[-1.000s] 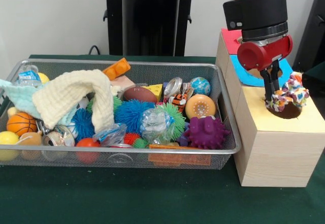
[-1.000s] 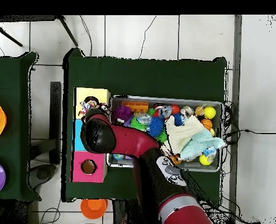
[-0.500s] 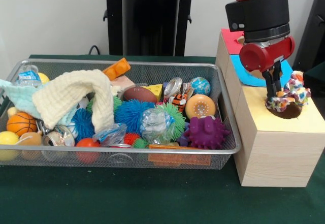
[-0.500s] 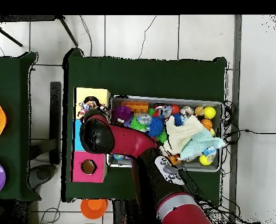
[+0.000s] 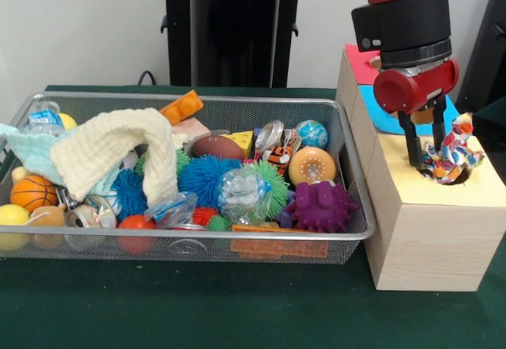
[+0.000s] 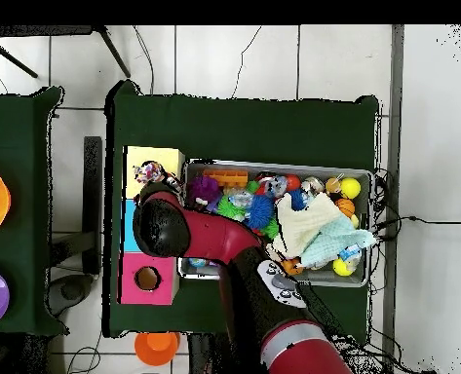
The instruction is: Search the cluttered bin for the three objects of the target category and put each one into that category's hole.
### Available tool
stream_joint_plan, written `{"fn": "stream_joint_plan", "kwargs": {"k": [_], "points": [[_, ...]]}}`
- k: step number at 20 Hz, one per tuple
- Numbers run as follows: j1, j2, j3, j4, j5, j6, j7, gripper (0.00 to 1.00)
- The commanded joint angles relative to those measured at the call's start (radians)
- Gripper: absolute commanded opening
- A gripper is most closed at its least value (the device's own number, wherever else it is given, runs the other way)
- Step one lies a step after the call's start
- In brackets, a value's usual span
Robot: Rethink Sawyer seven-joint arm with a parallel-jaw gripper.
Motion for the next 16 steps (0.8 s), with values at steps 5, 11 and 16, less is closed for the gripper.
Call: {"fn": "stream_joint_plan", "kwargs": {"k": [5, 11, 16], "points": [[0.027, 0.056, 0.022, 0.031, 0.032, -0.002, 0.316, 1.00], [0.123, -0.013, -0.138, -0.004, 0.070, 0.137, 0.290, 1.00], [0.274, -0.064, -0.390, -0.117, 0.075, 0.363, 0.289, 1.00]]}}
